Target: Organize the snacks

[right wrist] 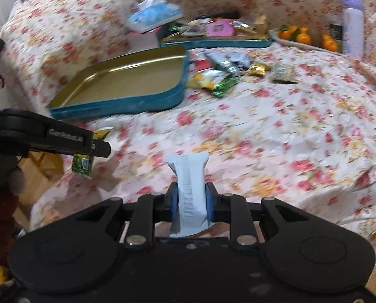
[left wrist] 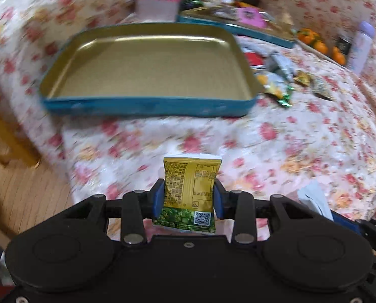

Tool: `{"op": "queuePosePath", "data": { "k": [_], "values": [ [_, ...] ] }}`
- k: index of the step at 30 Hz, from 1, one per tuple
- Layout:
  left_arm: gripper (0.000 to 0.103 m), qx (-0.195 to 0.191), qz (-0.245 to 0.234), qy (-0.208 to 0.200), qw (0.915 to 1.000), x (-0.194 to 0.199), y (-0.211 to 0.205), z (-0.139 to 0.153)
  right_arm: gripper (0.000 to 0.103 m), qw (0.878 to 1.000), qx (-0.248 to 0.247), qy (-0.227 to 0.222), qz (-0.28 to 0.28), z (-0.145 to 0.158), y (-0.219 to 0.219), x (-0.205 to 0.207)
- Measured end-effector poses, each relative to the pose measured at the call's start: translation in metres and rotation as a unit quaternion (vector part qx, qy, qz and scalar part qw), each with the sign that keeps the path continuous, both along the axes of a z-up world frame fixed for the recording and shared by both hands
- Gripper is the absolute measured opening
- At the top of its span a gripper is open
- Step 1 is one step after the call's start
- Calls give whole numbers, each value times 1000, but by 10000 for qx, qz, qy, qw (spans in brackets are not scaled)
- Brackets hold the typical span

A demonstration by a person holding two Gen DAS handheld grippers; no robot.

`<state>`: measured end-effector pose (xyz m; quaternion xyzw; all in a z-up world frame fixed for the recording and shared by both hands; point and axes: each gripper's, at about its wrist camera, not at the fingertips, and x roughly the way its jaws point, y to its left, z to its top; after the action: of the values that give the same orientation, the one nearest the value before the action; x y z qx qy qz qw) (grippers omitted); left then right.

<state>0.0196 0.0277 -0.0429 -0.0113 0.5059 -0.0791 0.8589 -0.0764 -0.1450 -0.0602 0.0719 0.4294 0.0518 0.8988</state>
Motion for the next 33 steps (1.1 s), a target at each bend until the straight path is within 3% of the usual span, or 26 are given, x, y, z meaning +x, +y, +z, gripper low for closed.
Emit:
{"op": "queuePosePath", "data": {
  "k": [10,21,33],
  "values": [
    [47,-69,828,-387,9958,7,45,16,24,9977,377,33,567,14,28,29],
    [47,116,1160,-828,9897,62,65,33,24,9947,226,-647,769,52,56,110],
    [47,204,1202,-902,9884,118,56,32,24,9948,193,-793,615,58,66,167]
  ]
}}
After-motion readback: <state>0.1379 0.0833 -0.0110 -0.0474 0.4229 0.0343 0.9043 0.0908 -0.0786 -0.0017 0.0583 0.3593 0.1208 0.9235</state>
